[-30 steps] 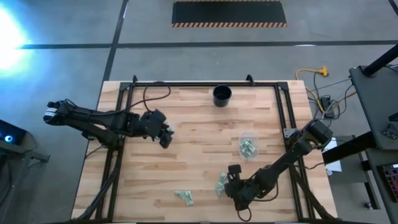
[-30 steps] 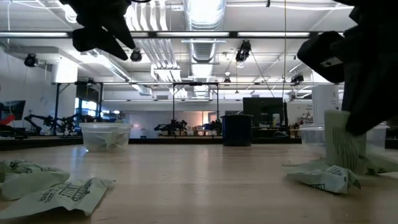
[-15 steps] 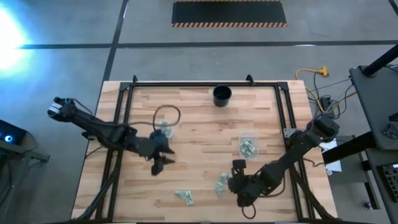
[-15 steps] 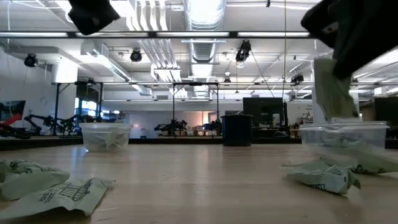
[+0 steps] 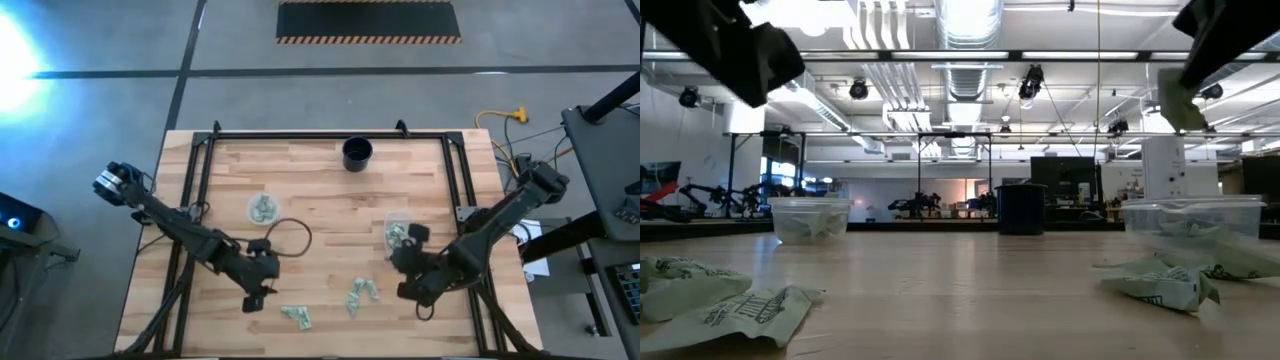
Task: Pick and place items into bin
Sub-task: Put the white sweetener packet into the right transparent bin
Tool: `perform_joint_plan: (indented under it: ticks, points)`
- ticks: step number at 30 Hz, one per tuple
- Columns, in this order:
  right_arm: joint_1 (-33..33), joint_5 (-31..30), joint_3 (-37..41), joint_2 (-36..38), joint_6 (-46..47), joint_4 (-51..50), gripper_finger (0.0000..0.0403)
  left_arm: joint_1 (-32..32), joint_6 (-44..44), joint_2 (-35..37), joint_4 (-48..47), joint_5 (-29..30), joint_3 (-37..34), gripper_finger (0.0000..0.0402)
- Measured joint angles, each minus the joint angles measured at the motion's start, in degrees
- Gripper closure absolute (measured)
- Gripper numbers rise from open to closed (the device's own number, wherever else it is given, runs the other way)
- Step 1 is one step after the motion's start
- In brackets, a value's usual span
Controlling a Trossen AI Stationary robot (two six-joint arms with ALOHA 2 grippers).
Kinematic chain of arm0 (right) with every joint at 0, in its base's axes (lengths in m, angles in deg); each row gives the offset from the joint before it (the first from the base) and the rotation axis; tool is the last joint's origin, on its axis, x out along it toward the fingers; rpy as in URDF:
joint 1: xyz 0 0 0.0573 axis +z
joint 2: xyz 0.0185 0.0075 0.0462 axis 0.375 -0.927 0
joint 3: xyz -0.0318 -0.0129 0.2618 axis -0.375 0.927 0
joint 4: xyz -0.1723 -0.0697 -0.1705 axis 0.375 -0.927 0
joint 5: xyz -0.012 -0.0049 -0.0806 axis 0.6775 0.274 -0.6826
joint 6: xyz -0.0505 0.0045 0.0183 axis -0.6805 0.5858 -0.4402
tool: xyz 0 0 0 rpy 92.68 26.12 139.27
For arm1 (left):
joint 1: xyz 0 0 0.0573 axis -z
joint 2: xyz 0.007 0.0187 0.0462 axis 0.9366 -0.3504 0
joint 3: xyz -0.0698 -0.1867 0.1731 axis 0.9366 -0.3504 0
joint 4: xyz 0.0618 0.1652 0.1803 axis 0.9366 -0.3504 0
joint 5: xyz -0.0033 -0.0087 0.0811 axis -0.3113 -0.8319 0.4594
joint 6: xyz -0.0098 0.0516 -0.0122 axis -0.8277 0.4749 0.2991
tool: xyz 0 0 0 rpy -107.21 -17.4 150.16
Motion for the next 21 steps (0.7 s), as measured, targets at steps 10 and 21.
perform_joint_plan:
  ticks: [10, 21]
  points:
    - [-0.44, -0.17, 9.84, 7.81, 9.36, -4.68, 0.0394, 2.09, -0.3, -6.82, 4.96, -1.24, 0.82, 0.0226]
    - [-0.7, -0.59, 16.92, 9.98, 14.82, -2.34, 0.0394, 2.15, -6.12, -9.2, 6.59, -1.76, 0.69, 0.0226]
